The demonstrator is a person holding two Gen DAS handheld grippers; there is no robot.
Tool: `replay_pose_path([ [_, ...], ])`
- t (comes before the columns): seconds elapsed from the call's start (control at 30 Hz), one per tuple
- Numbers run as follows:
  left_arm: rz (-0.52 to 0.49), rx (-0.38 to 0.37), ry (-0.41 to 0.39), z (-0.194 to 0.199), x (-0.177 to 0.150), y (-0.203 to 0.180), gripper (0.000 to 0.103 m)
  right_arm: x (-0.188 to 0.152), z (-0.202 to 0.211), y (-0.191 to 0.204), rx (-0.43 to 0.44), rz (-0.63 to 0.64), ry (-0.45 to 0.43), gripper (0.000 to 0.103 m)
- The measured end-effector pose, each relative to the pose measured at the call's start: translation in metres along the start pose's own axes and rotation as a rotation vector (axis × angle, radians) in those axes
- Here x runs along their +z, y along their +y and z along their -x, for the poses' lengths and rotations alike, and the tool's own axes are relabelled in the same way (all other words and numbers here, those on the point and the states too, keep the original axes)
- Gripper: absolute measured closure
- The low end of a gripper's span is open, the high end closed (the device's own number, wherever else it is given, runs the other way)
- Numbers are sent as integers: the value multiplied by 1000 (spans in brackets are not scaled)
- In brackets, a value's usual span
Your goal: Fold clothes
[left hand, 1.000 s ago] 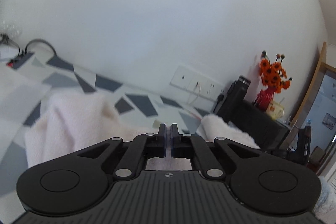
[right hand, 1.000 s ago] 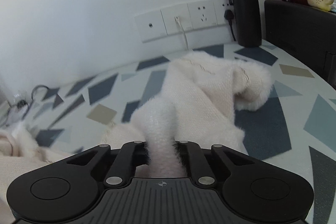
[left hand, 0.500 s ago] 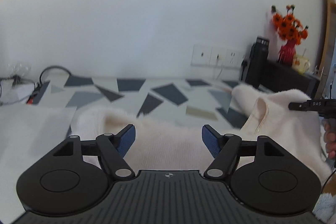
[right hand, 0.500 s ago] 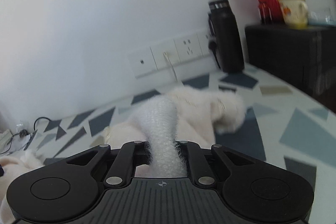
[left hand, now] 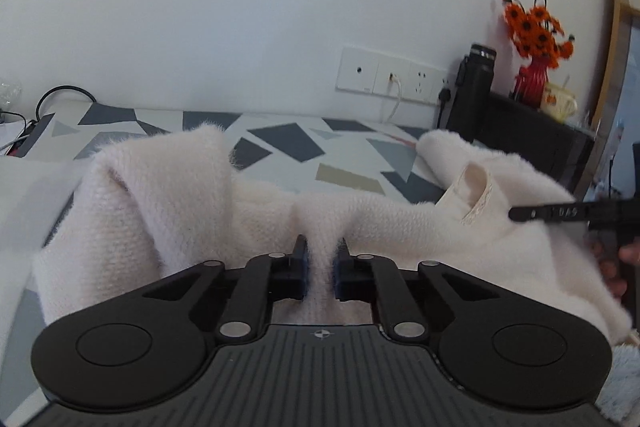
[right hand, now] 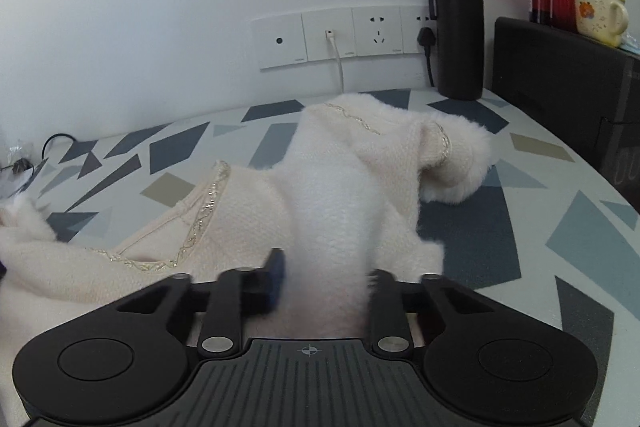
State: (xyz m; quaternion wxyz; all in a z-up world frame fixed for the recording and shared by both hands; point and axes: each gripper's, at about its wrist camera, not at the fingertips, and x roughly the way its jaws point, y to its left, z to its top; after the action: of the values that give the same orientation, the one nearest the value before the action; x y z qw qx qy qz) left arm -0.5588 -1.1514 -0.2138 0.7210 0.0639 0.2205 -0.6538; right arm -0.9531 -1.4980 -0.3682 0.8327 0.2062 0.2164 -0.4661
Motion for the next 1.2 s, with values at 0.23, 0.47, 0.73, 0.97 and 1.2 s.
replay_pose_path([
  [0.23, -38, 19, -371, 68, 65, -4, 94, 60, 65, 10, 184, -78, -381, 95],
  [0.47, -166, 41, -429, 78, 60, -24, 93, 74, 114, 3, 141, -84, -597, 94],
  [0.73, -198, -166, 134, 19, -26, -31, 88, 6, 51, -40, -21, -180, -146, 94],
  [0.97, -224, -279, 216, 26, 2, -20, 70, -17, 42, -44, -33, -231, -86, 94],
  [1.2, -345, -253, 73, 33, 49, -40, 17, -14, 37, -45, 16, -282, -68, 69],
])
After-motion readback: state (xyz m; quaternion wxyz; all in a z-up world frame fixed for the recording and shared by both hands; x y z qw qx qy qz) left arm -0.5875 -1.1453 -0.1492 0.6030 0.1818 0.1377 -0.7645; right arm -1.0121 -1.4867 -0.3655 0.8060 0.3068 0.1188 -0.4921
